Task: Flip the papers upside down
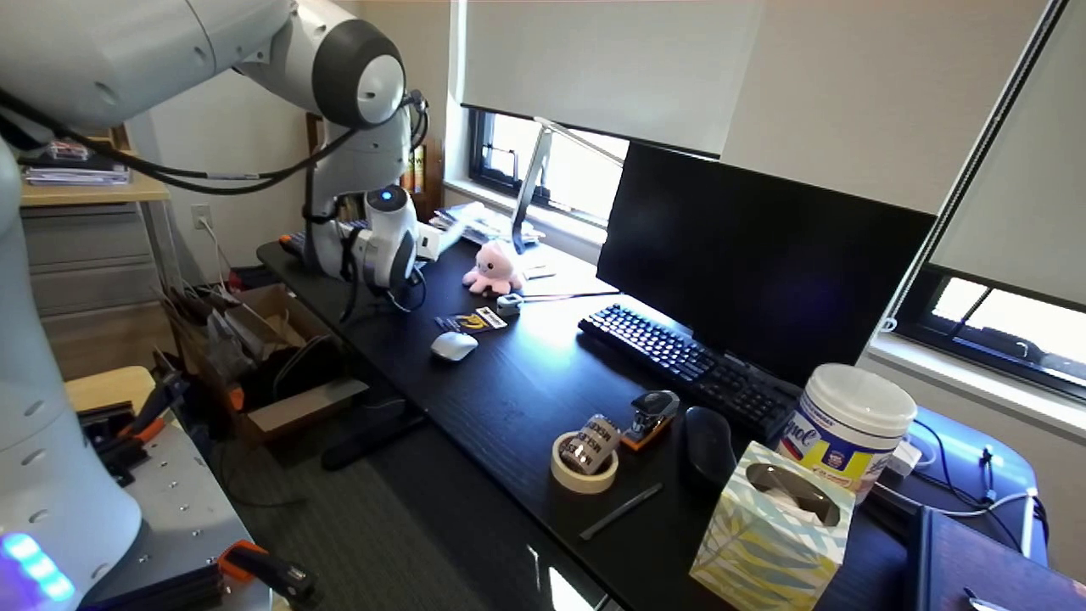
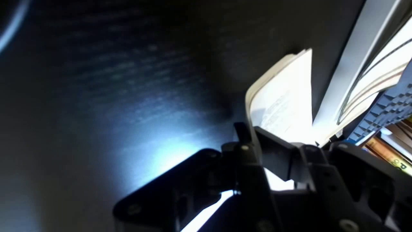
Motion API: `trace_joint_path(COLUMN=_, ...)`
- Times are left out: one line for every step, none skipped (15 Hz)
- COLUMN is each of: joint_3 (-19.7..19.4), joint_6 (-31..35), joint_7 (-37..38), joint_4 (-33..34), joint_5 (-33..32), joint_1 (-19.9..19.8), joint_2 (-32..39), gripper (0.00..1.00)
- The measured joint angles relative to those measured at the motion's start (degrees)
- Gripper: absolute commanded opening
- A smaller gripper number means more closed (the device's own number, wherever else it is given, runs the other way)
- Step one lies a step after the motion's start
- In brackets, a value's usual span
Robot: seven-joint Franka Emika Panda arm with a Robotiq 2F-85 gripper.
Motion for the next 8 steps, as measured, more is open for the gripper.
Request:
trace_joint_path(joint_3=-0.47, joint_6=0.11, joint_7=0.36, joint_4=-2.82, joint_5=0.00, joint_1=0.00, joint_2=-1.61, gripper=0.32)
trace_joint_path(joint_3=-1.00, joint_6=0.15, joint_7=0.70, joint_4=-5.60, joint_5=0.00, joint_1=0.01, joint_2=-3.40, gripper=0.34)
trace_joint_path(joint_3=-1.80, joint_6=0.15, joint_7=1.17, joint_4=-8.53, joint_5=0.00, joint_1=0.22, joint_2=-5.45, gripper=0.39)
trace_joint_path(joint_3=-3.20, joint_6=0.15, joint_7=1.42, joint_4=-11.48, joint_5=0.22, joint_1=0.93, joint_2=-7.77, gripper=0.47)
trace_joint_path(joint_3=-5.43, joint_6=0.15, joint_7=1.47, joint_4=-14.38, joint_5=0.44, joint_1=2.38, joint_2=-10.44, gripper=0.52)
trace_joint_path(joint_3=-7.99, joint_6=0.11, joint_7=1.49, joint_4=-17.24, joint_5=0.50, joint_1=4.31, joint_2=-13.31, gripper=0.59)
trace_joint_path(joint_3=-10.82, joint_6=-0.45, joint_7=1.48, joint_4=-20.18, joint_5=0.59, joint_1=6.72, joint_2=-16.40, gripper=0.65)
trace_joint_path(joint_3=-12.69, joint_6=-1.57, joint_7=-0.80, joint_4=-23.10, joint_5=3.54, joint_1=8.91, joint_2=-19.43, gripper=0.72)
